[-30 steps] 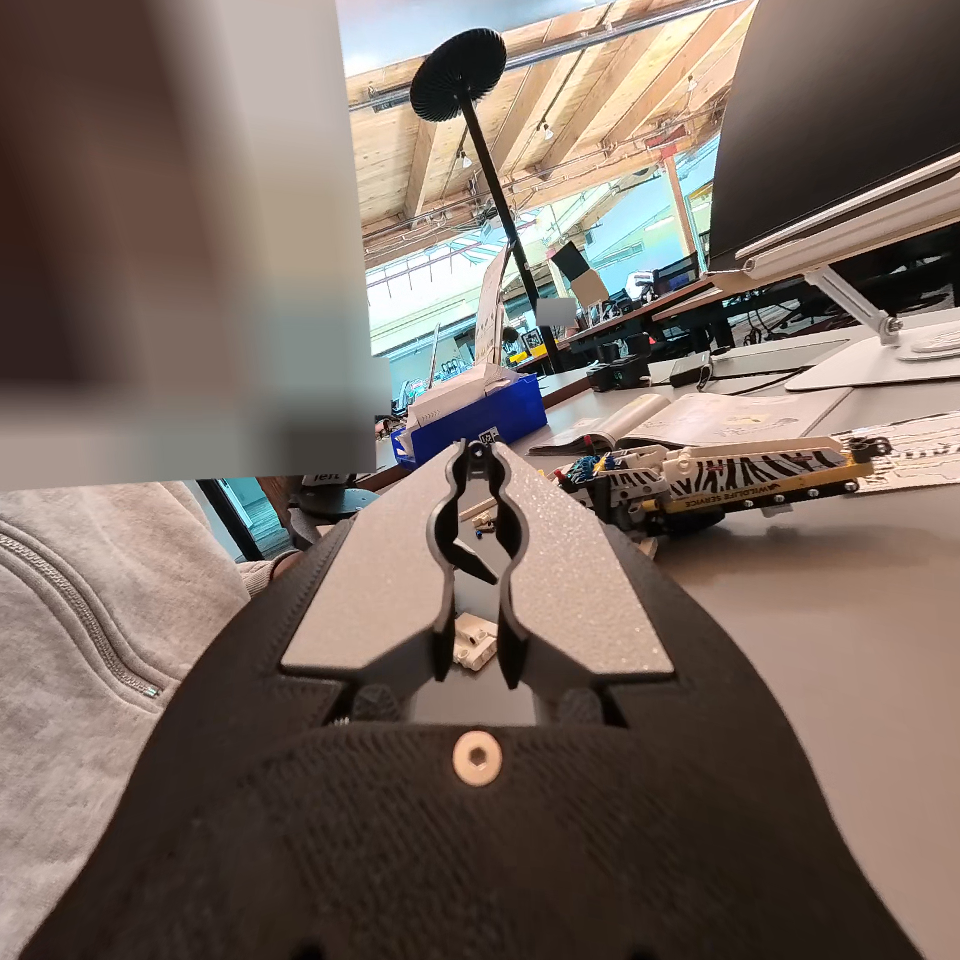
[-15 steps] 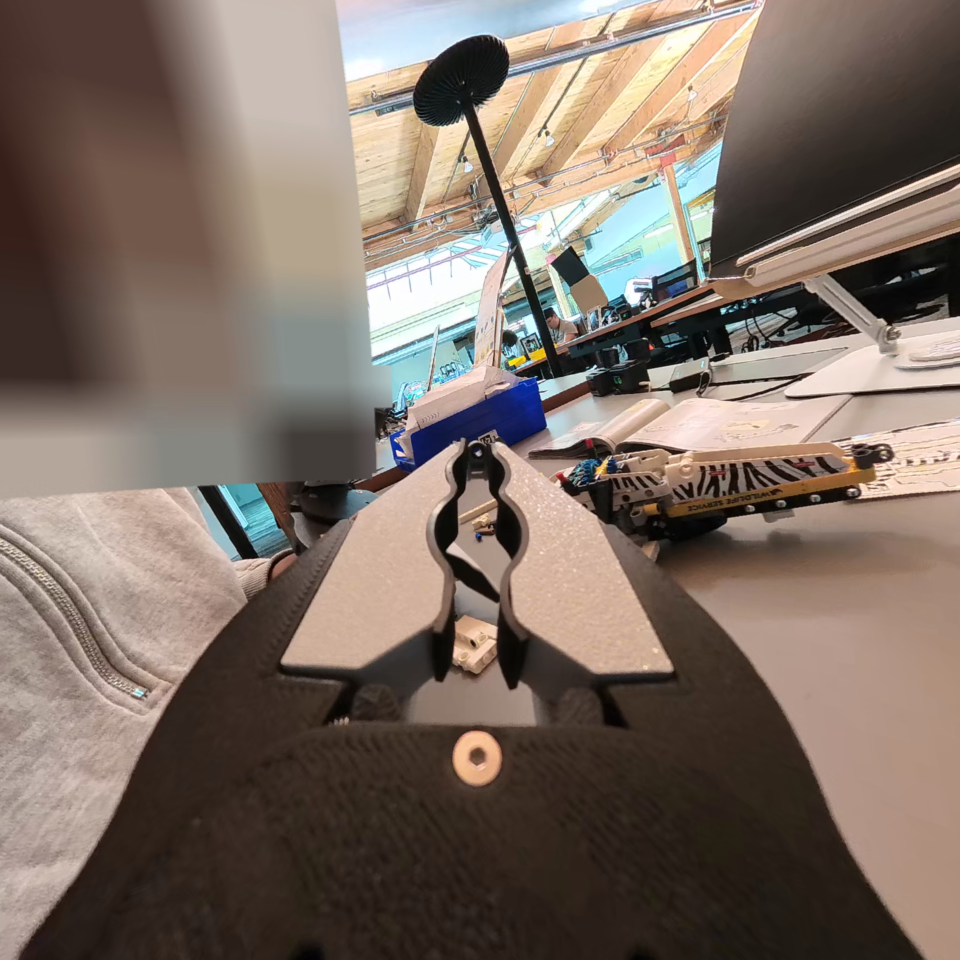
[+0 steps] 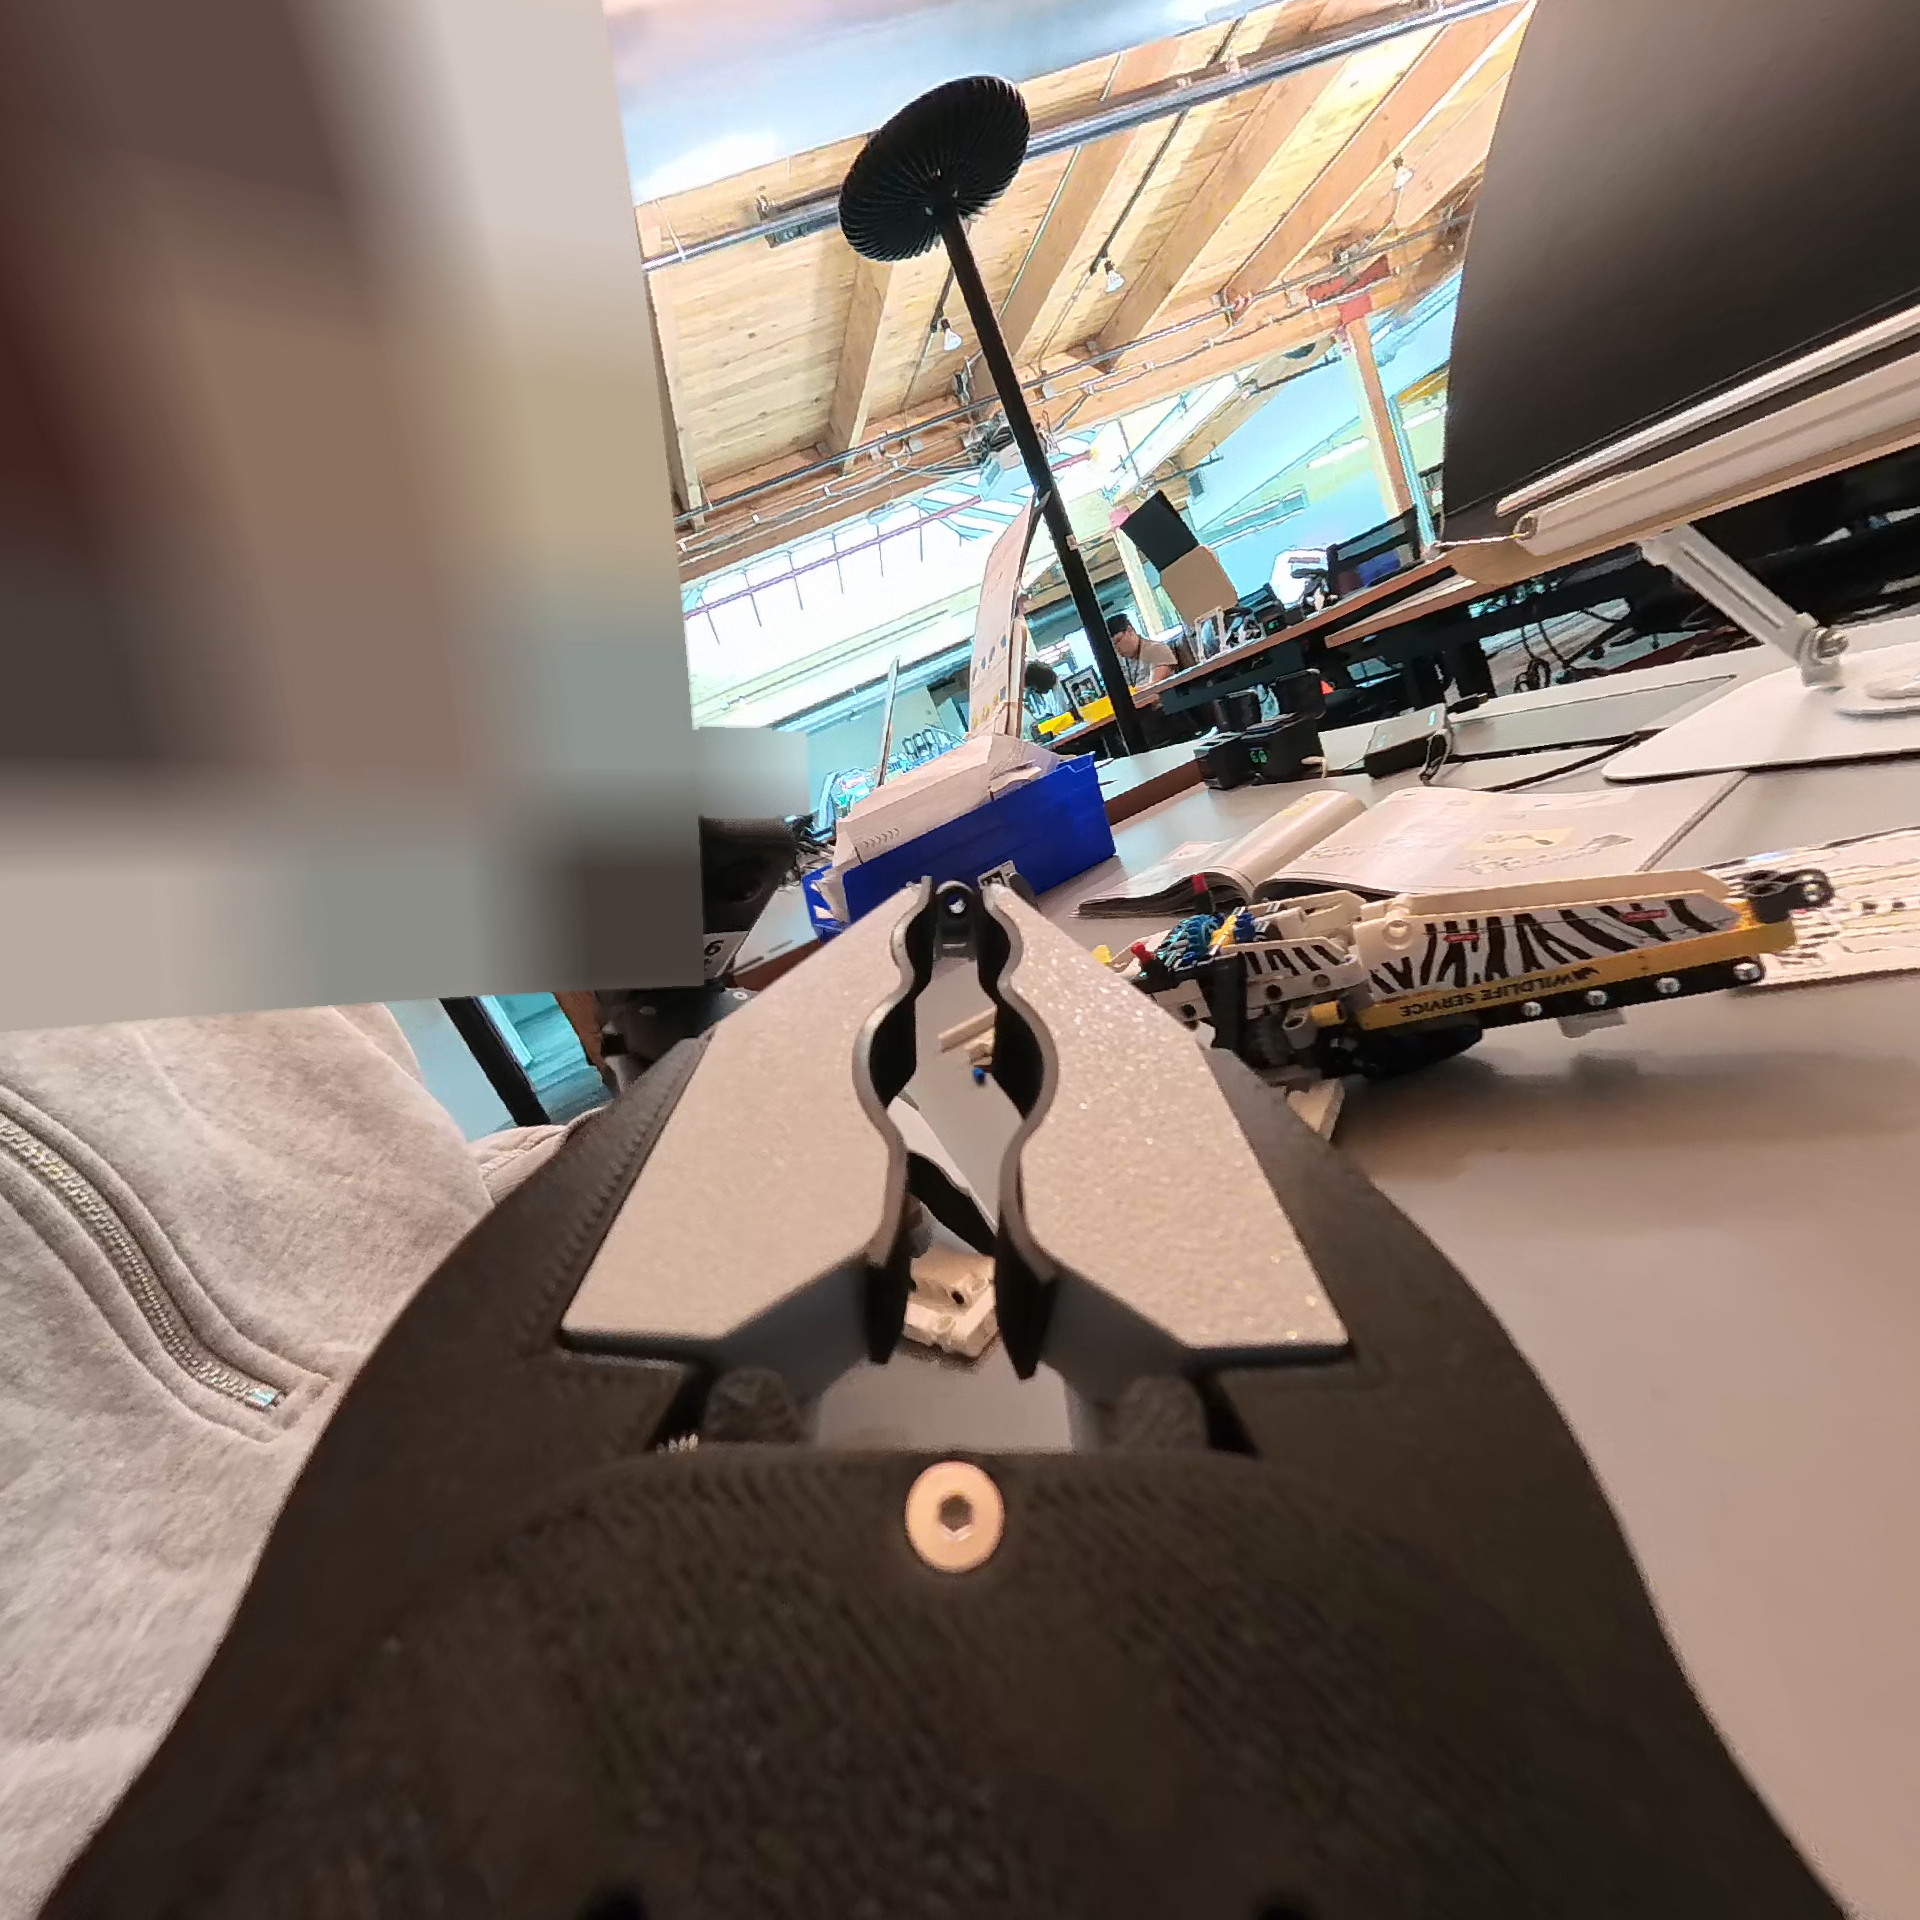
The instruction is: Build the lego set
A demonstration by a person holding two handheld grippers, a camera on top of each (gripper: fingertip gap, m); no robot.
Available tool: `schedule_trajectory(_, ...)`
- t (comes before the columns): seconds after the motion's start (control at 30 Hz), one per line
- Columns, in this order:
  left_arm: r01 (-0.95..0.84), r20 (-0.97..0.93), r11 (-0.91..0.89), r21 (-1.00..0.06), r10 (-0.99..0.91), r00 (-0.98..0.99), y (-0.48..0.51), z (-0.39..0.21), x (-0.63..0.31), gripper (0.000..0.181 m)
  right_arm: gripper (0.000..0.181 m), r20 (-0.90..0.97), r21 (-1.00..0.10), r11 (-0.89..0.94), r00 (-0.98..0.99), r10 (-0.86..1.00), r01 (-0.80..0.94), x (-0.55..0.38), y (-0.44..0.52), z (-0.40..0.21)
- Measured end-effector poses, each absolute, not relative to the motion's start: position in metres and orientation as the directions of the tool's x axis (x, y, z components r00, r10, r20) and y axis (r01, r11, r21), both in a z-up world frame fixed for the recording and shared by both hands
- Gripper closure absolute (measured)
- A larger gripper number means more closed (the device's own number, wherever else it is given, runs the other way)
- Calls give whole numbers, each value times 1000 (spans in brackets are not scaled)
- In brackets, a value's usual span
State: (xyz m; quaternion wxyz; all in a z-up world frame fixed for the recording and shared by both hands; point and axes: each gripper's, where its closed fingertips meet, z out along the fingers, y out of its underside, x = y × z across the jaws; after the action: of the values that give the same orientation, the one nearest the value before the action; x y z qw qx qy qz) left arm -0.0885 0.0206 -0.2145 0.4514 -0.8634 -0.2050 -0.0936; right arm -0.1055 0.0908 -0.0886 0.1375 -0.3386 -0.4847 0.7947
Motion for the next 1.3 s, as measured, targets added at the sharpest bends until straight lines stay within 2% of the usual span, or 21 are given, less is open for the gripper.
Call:
schedule_trajectory(0.3, 355, 299, -554, -753, 192, 935, 23, -217, -73, 151, 177, -425, -848, -517, -735, 528, 119, -105, 93, -88)
schedule_trajectory(0.53, 216, 221, -599, -771, 66, 973, 23, -219, -52, 151, 177, -418, -853, -509, -738, 530, 118, -104, 91, -88)
schedule_trajectory(0.73, 96, 137, -605, -790, -22, 990, 20, -218, -39, 131, 177, -394, -871, -479, -734, 553, 106, -105, 88, -89)
schedule_trajectory(0.87, 46, 71, -635, -771, -13, 997, 15, -224, -42, 129, 177, -390, -874, -474, -730, 561, 104, -105, 88, -89)
schedule_trajectory(1.3, 88, 113, -625, -775, -1, 994, 9, -222, -46, 134, 176, -389, -874, -475, -731, 560, 101, -105, 89, -89)
